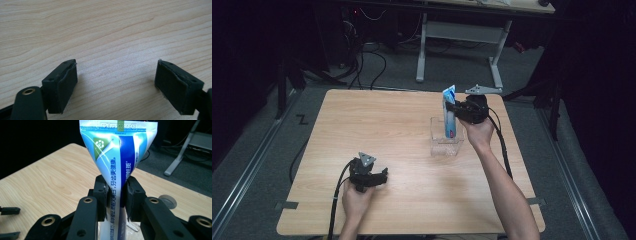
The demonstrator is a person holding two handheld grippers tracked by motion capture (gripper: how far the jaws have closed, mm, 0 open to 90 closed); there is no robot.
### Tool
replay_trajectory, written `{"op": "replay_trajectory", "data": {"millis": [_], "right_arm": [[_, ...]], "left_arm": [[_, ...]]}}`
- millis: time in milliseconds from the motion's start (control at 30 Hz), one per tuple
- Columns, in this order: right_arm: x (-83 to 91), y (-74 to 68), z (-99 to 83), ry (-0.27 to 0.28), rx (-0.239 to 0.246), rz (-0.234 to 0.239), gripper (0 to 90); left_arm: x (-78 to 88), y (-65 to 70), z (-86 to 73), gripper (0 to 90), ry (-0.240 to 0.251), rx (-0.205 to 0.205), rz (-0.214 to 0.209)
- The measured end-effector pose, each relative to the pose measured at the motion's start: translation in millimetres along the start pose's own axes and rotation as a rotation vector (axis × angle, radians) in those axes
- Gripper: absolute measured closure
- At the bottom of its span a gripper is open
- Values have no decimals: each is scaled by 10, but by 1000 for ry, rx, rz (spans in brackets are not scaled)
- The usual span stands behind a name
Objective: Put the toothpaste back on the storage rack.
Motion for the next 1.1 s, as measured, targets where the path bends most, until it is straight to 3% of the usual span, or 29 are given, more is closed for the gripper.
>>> {"op": "replay_trajectory", "data": {"millis": [333, 700, 1100], "right_arm": [[-13, -6, -130, -31, 29, -15, 745], [-17, -5, -274, -43, 25, -6, 745], [-20, 62, -412, -99, 10, -17, 744]], "left_arm": [[-2, 0, 1, 186, 2, 0, 2], [-3, 1, 2, 186, 3, 1, 3], [-3, 2, 2, 186, 4, 2, 3]]}}
Point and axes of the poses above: each handheld gripper's, and its own axes: x roughly backward along the jaws, z roughly out of its top, y roughly to its right, the point moved 7 cm from there along -x, roughly forward along the jaws, and after that the axes turned 5 degrees about -y, right-handed, at the moved point
